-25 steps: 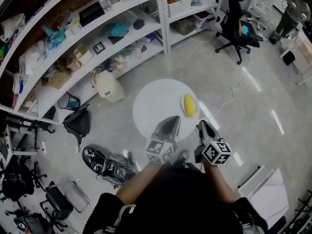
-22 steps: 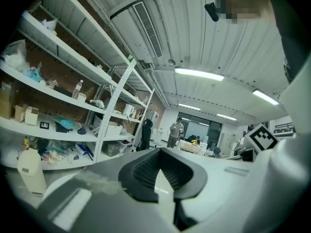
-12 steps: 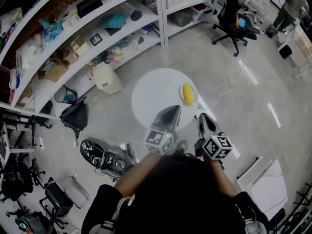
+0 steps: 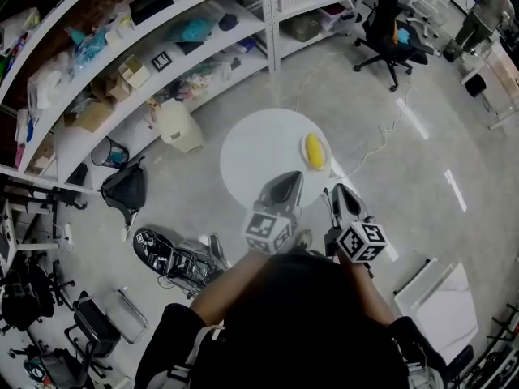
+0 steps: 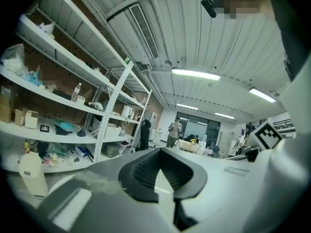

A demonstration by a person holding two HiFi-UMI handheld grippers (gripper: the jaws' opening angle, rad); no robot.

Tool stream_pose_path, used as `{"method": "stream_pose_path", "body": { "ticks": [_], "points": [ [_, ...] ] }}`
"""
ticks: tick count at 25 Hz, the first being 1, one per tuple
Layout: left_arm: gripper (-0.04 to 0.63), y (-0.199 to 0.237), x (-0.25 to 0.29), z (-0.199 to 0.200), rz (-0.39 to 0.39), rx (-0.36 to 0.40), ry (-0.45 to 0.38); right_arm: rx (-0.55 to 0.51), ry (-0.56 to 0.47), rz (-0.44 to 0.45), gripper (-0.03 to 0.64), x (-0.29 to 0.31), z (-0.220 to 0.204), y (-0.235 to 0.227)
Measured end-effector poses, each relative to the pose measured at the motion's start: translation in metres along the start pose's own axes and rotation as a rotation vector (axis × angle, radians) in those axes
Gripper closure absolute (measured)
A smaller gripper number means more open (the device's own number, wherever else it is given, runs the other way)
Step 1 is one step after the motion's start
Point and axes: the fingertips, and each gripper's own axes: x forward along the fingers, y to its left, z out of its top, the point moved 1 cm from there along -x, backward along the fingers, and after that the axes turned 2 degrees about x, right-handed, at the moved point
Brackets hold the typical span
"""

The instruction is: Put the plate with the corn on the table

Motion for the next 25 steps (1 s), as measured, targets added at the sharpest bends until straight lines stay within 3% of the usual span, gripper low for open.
{"method": "stream_pose_path", "body": {
  "ticks": [25],
  "points": [
    [0.592,0.008,-0.011,0.004,0.027,0.013,-0.015,-0.068,-0.023,-0.001,0.609,0.003,-0.005,0.018]
  ]
}}
